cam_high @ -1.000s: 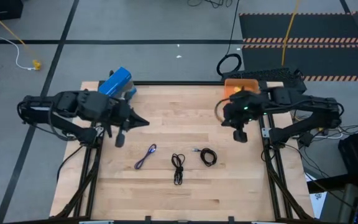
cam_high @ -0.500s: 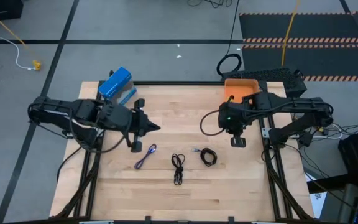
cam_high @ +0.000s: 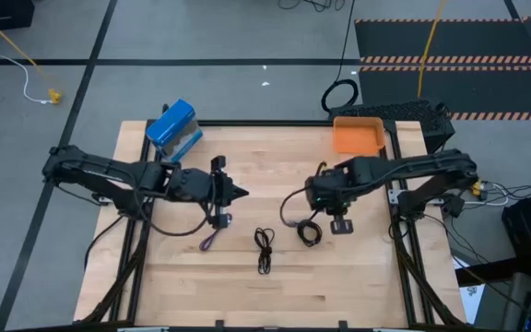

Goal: Pick and place USB-C Cables
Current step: Put the right black charger cable into the orange bin

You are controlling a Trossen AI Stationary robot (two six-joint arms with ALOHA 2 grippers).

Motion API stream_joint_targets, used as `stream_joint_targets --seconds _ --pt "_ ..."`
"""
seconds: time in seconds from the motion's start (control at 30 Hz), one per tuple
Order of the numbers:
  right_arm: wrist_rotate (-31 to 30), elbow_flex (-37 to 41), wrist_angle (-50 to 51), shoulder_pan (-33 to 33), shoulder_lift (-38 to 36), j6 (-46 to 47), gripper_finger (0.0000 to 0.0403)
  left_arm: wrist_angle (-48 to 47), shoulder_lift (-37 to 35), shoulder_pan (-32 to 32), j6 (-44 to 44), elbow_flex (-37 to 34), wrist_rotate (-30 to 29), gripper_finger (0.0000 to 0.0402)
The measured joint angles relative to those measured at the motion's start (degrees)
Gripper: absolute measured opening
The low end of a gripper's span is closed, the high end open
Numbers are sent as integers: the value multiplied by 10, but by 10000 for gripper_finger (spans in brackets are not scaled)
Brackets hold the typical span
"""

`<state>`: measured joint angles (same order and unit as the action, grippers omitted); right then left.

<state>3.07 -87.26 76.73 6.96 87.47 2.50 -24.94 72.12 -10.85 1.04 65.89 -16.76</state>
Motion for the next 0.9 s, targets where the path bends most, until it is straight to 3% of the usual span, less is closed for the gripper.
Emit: stream_joint_targets --seconds 0.9 --pt "-1 6 -126 86 153 97 0 15 -6 15 -32 -22 2 10"
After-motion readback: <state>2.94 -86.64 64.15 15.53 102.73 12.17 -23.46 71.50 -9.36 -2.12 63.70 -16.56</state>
